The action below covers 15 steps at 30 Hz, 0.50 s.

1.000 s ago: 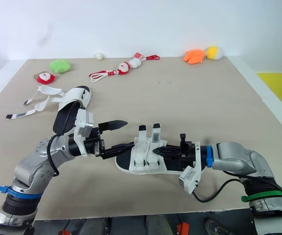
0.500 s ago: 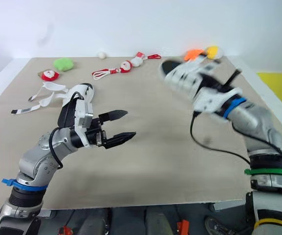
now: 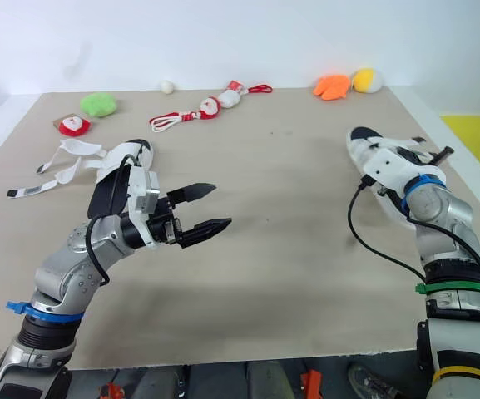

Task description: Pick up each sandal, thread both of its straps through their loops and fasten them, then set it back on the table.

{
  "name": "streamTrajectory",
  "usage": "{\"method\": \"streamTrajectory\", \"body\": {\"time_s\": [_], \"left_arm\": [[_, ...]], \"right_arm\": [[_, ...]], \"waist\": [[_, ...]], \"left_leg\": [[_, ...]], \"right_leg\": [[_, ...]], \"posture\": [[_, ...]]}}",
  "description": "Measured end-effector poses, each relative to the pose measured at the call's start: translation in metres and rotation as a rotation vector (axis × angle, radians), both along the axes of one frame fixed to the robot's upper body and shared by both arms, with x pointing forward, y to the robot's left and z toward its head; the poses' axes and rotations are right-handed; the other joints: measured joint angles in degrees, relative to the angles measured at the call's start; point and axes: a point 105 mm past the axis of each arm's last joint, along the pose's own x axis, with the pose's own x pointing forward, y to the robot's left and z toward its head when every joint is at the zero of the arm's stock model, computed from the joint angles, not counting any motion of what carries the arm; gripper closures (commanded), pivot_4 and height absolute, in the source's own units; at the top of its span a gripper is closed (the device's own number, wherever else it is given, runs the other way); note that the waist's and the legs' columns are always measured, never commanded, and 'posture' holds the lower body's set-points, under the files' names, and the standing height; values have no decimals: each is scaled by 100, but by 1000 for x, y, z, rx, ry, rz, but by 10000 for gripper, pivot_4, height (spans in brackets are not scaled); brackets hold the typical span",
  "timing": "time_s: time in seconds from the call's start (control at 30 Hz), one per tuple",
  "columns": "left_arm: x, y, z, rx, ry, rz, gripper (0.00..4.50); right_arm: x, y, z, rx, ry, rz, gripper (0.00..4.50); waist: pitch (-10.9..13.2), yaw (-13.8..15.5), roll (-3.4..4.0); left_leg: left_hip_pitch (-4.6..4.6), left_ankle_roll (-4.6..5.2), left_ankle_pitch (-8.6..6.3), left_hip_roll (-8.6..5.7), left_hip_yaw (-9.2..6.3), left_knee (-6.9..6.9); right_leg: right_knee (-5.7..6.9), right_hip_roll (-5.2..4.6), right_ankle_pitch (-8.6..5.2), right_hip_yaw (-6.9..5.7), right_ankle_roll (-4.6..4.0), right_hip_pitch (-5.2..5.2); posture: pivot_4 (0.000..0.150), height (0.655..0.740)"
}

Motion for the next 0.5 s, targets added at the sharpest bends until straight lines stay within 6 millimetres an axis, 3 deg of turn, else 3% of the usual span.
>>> {"method": "streamTrajectory", "body": {"time_s": [0.03,0.07,0.13,0.33,0.5], "left_arm": [[0,0,0,-1,-2,2,0],[0,1,1,0,-5,4,0],[1,1,1,3,-10,10,0],[6,4,-4,23,-11,41,0],[8,7,-4,24,-7,51,0]], "right_arm": [[-1,-6,-5,0,27,-24,44263],[-2,-10,-10,3,48,-38,38323],[-2,-12,-17,22,76,-45,32325],[-6,-9,-16,132,125,15,1475],[-17,-9,-12,148,181,82,514]], "waist": [[0,0,0],[0,-6,0],[1,-30,1],[1,-69,2],[0,-70,3]], "left_leg": [[0,0,0,-1,0,2],[0,0,0,-1,0,5],[0,-1,1,-1,3,9],[9,-6,7,4,4,24],[9,-5,7,4,5,34]], "right_leg": [[0,-1,0,0,0,2],[-1,-1,-2,1,4,3],[-1,0,-15,3,36,3],[0,4,3,3,61,14],[-1,4,3,4,60,22]], "posture": [[1500,7400],[1500,7400],[1500,7400],[1500,7400],[1500,7400]]}}
